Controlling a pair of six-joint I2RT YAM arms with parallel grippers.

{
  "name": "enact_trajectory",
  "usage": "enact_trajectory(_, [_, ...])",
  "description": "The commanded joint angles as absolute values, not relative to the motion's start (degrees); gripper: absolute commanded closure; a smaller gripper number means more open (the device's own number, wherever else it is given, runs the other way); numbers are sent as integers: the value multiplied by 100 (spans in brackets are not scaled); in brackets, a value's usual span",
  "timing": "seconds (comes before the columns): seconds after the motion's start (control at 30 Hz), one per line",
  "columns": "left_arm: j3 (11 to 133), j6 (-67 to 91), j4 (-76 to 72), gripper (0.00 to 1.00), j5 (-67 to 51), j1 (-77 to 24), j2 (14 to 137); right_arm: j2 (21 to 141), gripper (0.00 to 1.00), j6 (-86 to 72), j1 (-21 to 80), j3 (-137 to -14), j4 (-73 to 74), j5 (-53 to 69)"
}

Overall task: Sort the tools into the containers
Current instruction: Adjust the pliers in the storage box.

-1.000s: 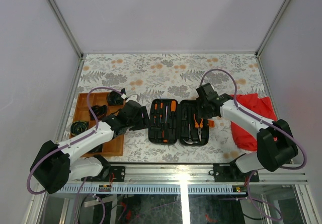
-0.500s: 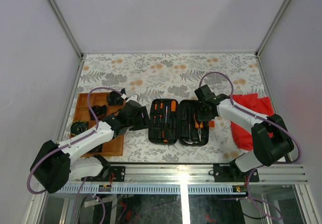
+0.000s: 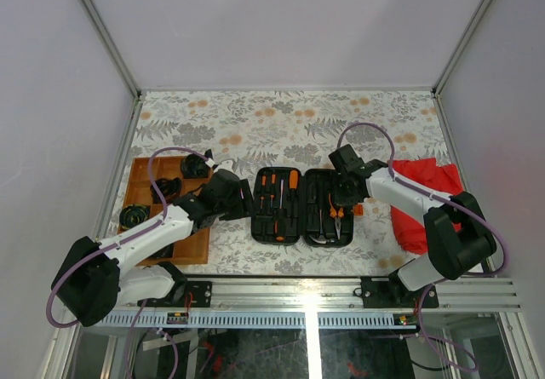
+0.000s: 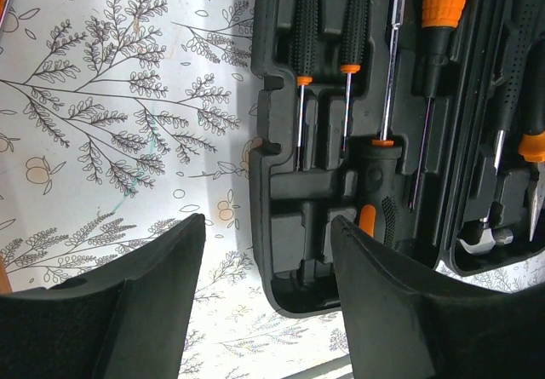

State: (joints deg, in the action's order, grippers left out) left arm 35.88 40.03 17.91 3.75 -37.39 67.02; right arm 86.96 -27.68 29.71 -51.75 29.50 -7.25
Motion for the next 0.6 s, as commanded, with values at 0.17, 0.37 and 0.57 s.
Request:
enact_trajectory(0.17, [3558,3998,1468,40,295,-3691,6755,9463,86,-2889,3050,-4675,3258,-870])
enact_trajectory(0.37, [3564,3986,1459,40,293,-3691,6776,9567,88,-2898,3131,-4771,3304,-1013])
enact_trajectory(0.57, [3572,3955,1477,40,334,-3687,6784,8482,85,-2735,3129,-5159,3298,-1156])
